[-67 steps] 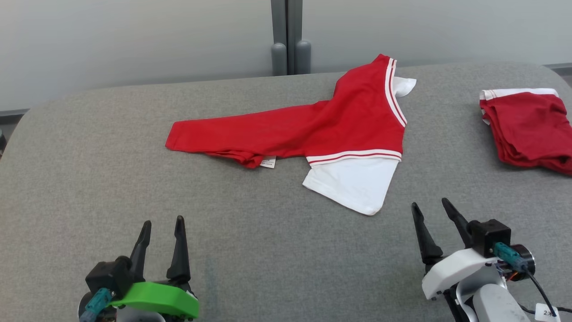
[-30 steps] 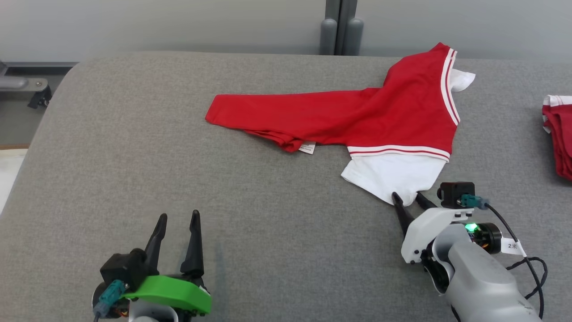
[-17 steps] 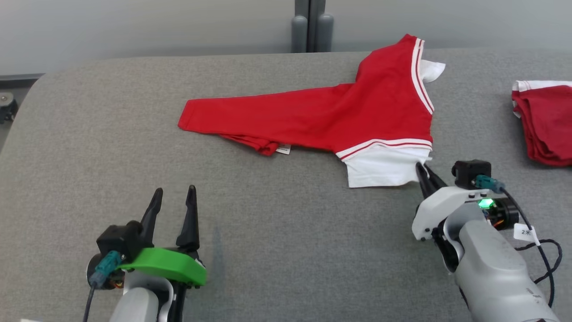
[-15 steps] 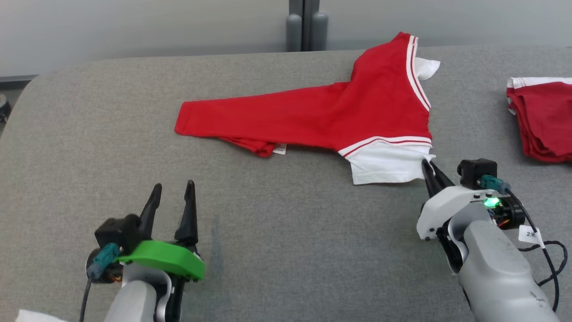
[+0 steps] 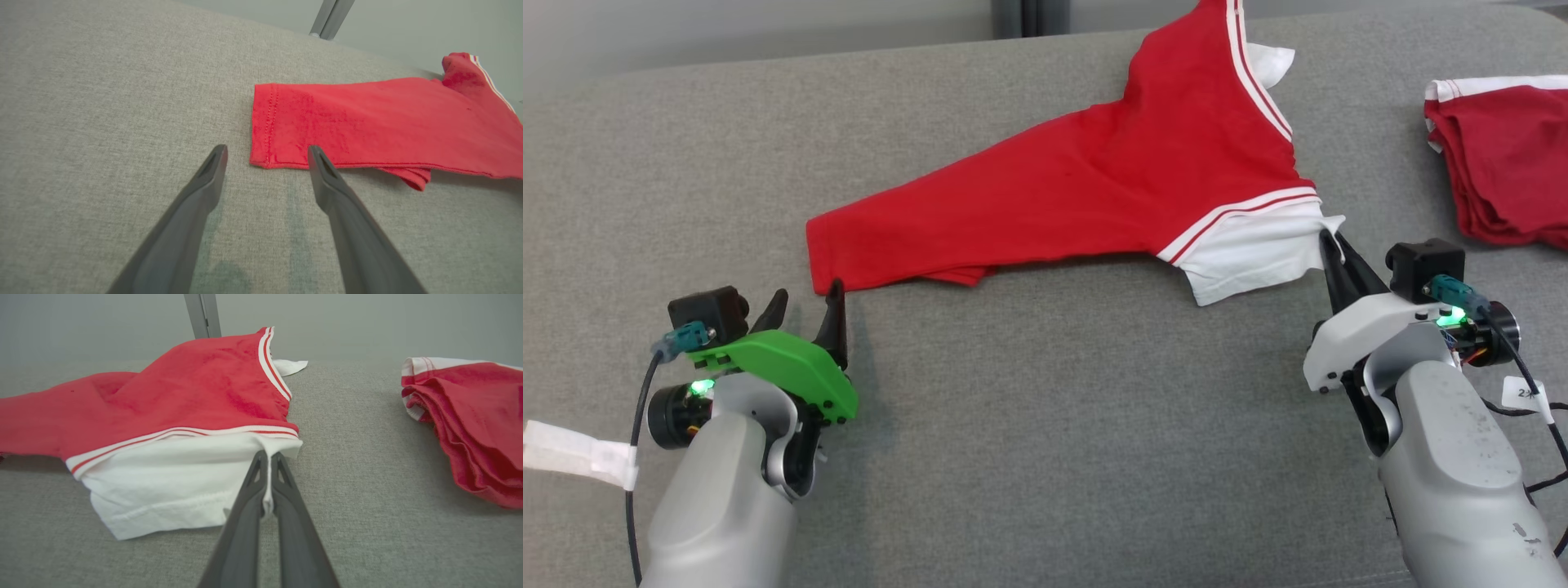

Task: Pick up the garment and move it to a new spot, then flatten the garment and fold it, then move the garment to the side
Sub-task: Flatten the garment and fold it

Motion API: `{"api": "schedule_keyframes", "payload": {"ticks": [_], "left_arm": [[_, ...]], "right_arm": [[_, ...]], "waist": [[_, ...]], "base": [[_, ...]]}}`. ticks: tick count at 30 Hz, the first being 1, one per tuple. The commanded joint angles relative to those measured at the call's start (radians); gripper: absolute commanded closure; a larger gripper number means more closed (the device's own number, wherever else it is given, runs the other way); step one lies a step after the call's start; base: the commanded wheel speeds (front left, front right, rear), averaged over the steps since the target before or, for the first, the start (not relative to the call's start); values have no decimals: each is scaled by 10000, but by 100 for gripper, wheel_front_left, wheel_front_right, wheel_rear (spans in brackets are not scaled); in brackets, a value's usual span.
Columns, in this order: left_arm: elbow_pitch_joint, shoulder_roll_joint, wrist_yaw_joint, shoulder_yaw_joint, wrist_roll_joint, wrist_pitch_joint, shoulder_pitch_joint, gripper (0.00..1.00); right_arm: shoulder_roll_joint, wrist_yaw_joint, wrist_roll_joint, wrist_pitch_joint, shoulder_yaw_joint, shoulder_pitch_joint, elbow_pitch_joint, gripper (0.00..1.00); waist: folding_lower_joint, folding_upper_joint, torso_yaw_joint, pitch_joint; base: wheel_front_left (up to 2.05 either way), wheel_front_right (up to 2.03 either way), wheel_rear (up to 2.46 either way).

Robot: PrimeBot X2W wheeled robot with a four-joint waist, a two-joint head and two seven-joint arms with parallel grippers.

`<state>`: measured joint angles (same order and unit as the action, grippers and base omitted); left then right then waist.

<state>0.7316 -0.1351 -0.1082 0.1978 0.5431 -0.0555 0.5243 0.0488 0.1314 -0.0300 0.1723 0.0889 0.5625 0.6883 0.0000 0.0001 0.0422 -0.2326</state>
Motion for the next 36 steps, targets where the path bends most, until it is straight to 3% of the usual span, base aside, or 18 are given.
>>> {"api": "schedule_keyframes", "payload": {"ticks": [1, 16, 17, 18, 20, 28, 36], "left_arm": [[178, 19, 12, 19, -23, 56, 258, 0], [2024, 39, 100, 39, 177, -195, 1308, 0], [2117, 45, 67, 101, 157, -179, 1319, 17], [2167, 67, 33, 151, 153, -168, 1326, 62], [2231, 113, -52, 228, 207, -217, 1326, 100], [1653, 24, -201, 387, 451, -1108, 1005, 100], [-120, -180, -240, 579, 1185, -1274, 269, 100]], "right_arm": [[38, -15, -120, -55, -57, -172, -169, 100], [36, -15, -674, -420, -721, -268, -1267, 100], [38, -15, -682, -432, -730, -281, -1305, 100], [38, -15, -685, -438, -728, -297, -1336, 100], [38, -15, -666, -423, -701, -333, -1415, 100], [38, -16, -801, -228, -682, -361, -1603, 100], [38, -16, -744, -282, -447, -388, -2413, 100]], "waist": [[0, -1, 235, -385], [0, -1, 457, -845], [0, -1, 465, -832], [0, -1, 469, -817], [0, -1, 474, -776], [0, -1, 452, -189], [0, -1, 322, 1009]], "base": [[0, 0, 0], [0, 0, 0], [0, 0, 0], [0, 0, 0], [0, 0, 0], [0, 0, 0], [0, 0, 0]]}}
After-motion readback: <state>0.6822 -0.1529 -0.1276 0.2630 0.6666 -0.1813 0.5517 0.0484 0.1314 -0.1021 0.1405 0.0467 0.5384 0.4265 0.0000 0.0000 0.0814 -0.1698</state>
